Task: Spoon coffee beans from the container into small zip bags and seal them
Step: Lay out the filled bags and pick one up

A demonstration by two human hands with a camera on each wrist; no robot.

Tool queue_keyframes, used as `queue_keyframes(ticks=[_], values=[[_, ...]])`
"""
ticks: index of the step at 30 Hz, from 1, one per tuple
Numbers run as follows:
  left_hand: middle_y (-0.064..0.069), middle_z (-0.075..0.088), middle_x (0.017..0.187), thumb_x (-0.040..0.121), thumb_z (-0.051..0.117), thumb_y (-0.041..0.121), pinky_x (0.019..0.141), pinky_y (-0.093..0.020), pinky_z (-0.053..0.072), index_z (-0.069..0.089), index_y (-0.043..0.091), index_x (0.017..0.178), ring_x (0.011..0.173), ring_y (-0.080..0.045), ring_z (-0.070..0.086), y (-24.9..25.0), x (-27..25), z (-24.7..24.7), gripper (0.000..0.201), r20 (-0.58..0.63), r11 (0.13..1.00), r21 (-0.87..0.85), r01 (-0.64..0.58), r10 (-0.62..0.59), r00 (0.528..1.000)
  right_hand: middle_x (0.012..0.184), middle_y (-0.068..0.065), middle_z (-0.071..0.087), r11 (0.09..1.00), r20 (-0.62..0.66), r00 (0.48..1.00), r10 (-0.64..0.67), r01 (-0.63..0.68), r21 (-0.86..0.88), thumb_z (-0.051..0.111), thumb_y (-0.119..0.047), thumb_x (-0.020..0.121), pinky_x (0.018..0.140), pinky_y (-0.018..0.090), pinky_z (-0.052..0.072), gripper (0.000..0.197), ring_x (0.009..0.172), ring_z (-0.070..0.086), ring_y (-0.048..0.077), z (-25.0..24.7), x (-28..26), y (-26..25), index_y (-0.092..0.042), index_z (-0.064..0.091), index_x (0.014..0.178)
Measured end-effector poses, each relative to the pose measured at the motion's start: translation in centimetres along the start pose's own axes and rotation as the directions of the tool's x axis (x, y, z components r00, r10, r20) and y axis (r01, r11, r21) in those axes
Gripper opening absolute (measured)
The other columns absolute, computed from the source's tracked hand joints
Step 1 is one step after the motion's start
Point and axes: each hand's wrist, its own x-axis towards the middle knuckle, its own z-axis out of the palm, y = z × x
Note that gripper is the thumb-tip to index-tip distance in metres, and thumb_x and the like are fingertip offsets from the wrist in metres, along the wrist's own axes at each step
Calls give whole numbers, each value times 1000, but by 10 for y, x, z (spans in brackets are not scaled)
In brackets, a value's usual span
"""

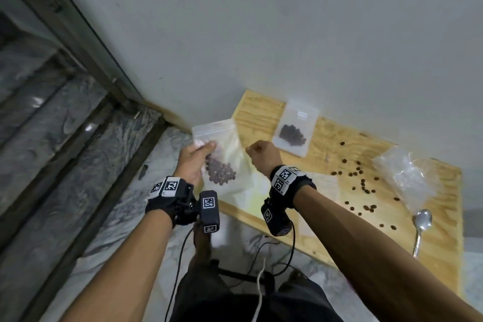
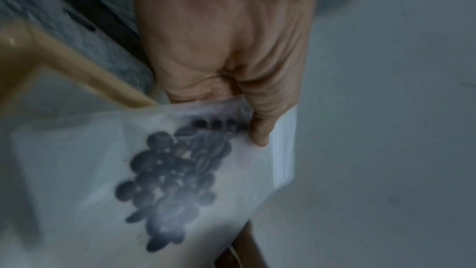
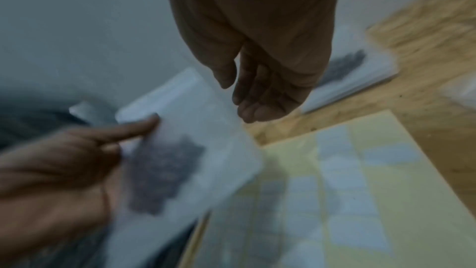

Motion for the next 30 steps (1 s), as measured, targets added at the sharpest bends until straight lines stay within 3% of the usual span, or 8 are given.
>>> queue_keyframes(ticks=[2, 5, 13, 19, 22, 26, 28, 30], values=[[-8, 74, 78, 87, 72, 12, 84, -43, 50, 72, 7, 83, 80, -28, 66, -2, 0, -17, 6, -34, 1000, 3, 17, -17, 999, 110, 10, 67, 983, 38, 999, 1, 6, -184, 62, -26, 89, 85, 34, 50, 26, 103, 62, 29, 17, 6, 2, -9, 65, 109], [-14, 74, 84, 85, 73, 13, 88, -49, 53, 72, 6, 84, 84, -32, 67, -6, 3, -35, 7, -70, 999, -24, 45, -46, 996, 123, 11, 57, 935, 70, 998, -1, 26, -355, 64, -27, 86, 85, 35, 48, 37, 108, 58, 31, 35, 12, 2, -9, 60, 117], [-19, 74, 94, 86, 73, 15, 78, -38, 56, 71, 0, 97, 84, -31, 70, -17, 10, -44, 19, -64, 999, -26, 44, -45, 997, 110, 12, 58, 877, 13, 1000, 8, 0, -481, 56, -17, 88, 71, 36, 51, 17, 87, 61, 36, 53, 20, -1, -6, 66, 95], [-16, 75, 92, 87, 72, 15, 85, -38, 55, 74, 5, 88, 84, -30, 71, -19, 7, -38, 11, -29, 999, 19, 30, -29, 999, 100, 14, 63, 899, -27, 1000, 5, -17, -437, 49, -11, 86, 73, 37, 54, 21, 85, 61, 36, 51, 17, -1, -4, 68, 91], [-15, 75, 95, 86, 73, 17, 80, -33, 54, 73, 1, 97, 85, -27, 72, -16, 5, -34, 19, -14, 999, 26, 27, -27, 1000, 93, 11, 62, 967, -126, 991, -46, 12, -256, 50, -16, 85, 68, 36, 52, 15, 81, 59, 33, 39, 11, 1, -6, 62, 87], [-14, 75, 99, 79, 78, 22, 93, -43, 53, 71, 1, 104, 96, -31, 71, -13, 4, -18, 33, 5, 999, 13, 47, -47, 999, 78, 1, 60, 981, -317, 931, -179, 193, 14, 57, -18, 88, 60, 30, 43, 9, 67, 54, 18, 15, -7, 3, -11, 58, 83], [-14, 75, 98, 77, 79, 23, 97, -46, 52, 72, 2, 103, 97, -32, 71, -10, 1, -1, 34, 45, 999, 28, 36, -37, 998, 80, -3, 60, 953, -340, 900, -273, 302, 36, 62, -23, 88, 62, 34, 48, 12, 69, 56, 17, 1, -19, 0, -14, 58, 82], [-14, 75, 98, 84, 74, 20, 89, -42, 55, 71, 3, 105, 94, -34, 72, -4, -4, 20, 27, 132, 998, 68, 19, -28, 991, 84, -2, 59, 924, -326, 872, -365, 382, -14, 65, -27, 89, 62, 34, 49, 16, 70, 57, 18, -14, -29, -1, -15, 56, 82]])
